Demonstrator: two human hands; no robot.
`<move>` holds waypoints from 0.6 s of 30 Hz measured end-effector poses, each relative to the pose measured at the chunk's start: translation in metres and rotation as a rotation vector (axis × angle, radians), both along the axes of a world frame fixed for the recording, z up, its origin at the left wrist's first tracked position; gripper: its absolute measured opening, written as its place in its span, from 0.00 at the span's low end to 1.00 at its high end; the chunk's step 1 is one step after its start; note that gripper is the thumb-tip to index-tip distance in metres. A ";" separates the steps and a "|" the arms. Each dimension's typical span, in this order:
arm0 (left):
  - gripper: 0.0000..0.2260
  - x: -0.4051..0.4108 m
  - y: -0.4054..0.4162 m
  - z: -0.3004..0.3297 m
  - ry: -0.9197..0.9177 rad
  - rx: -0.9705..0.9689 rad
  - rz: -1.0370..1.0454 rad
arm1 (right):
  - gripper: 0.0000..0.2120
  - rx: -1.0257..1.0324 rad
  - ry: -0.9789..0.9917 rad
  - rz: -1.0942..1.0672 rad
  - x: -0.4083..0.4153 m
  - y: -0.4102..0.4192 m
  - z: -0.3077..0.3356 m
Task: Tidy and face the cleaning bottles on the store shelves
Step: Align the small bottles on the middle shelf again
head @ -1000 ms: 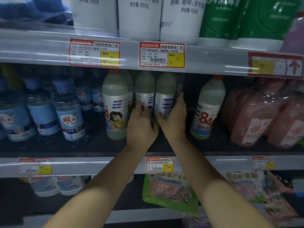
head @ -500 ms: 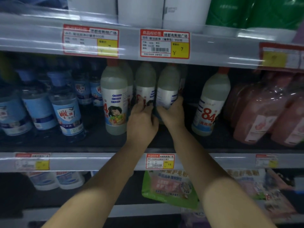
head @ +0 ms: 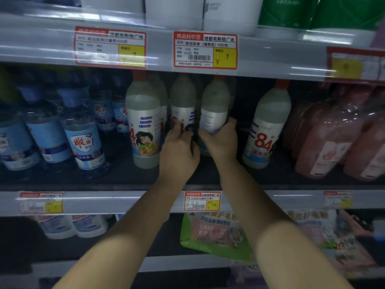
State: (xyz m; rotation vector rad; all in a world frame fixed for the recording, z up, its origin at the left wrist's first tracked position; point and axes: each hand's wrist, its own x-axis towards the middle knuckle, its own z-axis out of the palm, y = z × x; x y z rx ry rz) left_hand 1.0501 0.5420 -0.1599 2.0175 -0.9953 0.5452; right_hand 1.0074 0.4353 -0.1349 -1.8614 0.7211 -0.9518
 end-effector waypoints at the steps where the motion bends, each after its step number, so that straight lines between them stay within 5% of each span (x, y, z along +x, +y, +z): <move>1: 0.20 0.000 0.000 0.000 0.005 0.004 0.000 | 0.31 0.016 0.001 0.012 -0.001 -0.001 -0.001; 10: 0.19 -0.002 0.001 0.000 -0.015 -0.003 0.004 | 0.31 0.064 -0.045 0.013 -0.004 -0.002 0.001; 14: 0.15 -0.001 0.001 -0.001 0.001 0.001 0.005 | 0.39 0.022 -0.086 -0.066 -0.002 0.007 0.002; 18: 0.17 -0.001 0.000 0.000 -0.002 0.020 0.011 | 0.31 0.049 -0.068 -0.022 -0.003 -0.002 0.000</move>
